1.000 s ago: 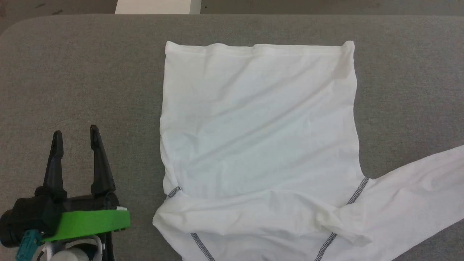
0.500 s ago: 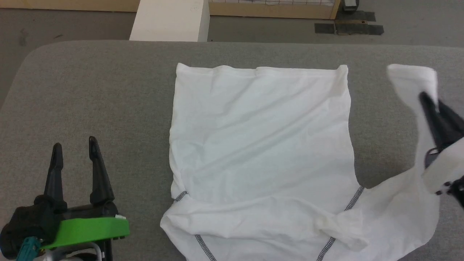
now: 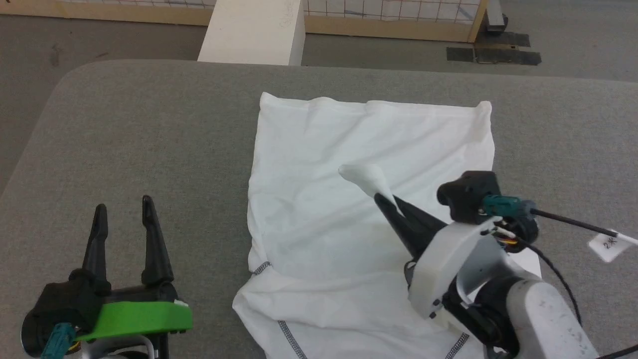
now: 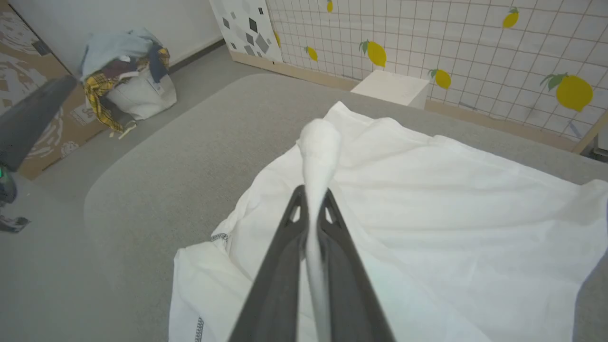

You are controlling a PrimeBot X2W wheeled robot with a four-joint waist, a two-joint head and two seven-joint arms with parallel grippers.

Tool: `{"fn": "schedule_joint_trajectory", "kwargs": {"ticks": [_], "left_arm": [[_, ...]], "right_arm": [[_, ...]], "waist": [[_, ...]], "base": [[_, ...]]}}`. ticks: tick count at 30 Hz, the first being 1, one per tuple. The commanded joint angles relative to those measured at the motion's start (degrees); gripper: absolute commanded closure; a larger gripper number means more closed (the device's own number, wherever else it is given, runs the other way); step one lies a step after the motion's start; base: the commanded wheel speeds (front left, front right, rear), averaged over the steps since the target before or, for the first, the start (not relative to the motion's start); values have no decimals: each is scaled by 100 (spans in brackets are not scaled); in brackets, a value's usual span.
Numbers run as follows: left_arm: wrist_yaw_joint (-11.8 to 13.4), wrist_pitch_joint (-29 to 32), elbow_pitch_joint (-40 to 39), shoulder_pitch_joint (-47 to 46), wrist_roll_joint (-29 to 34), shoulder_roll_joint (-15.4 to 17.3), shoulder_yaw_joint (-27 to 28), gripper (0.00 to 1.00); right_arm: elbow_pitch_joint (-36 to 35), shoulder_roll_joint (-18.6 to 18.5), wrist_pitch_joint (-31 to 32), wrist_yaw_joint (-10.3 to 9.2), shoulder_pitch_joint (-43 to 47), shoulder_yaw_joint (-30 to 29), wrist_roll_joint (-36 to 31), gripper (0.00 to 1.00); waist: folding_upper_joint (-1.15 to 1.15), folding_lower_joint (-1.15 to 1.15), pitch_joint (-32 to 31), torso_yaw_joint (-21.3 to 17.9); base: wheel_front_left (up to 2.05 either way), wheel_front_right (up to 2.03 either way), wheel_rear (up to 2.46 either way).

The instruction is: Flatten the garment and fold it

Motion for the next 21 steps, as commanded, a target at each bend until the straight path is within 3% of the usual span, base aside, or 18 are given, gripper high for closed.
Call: {"fn": "schedule_joint_trajectory", "kwargs": {"ticks": [1, 8, 13, 14, 15, 16, 21], "left_arm": [[-38, -9, 41, -34, -32, -19, -22, 0], [-79, -26, 205, 10, -84, -37, -88, 0], [-97, -18, 296, 31, -99, -54, -164, 0], [-101, -12, 311, 33, -102, -60, -181, 0], [-107, -5, 326, 30, -105, -66, -205, 0], [-114, 2, 337, 23, -107, -72, -227, 0], [-126, 9, 363, -58, -107, -108, -312, 0]], "right_arm": [[251, 71, -161, -8, -114, 107, -43, 100], [1596, 216, -914, -8, -343, 736, -239, 100], [2508, 221, -1454, -8, -546, 1321, 18, 100], [2661, 222, -1514, -8, -595, 1424, 39, 91], [2836, 222, -1586, -8, -657, 1538, 55, 58], [2978, 222, -1632, -8, -702, 1603, 77, 0], [3372, 223, -1889, -8, -1034, 1871, 214, 0]], "waist": [[0, 0, -81, 96], [0, 0, -267, 303], [0, 0, -359, 404], [0, 0, -364, 412], [0, 0, -361, 420], [0, 0, -352, 425], [0, 0, -225, 387]], "base": [[0, 0, 0], [0, 0, 0], [0, 0, 0], [0, 0, 0], [0, 0, 0], [0, 0, 0], [0, 0, 0]]}}
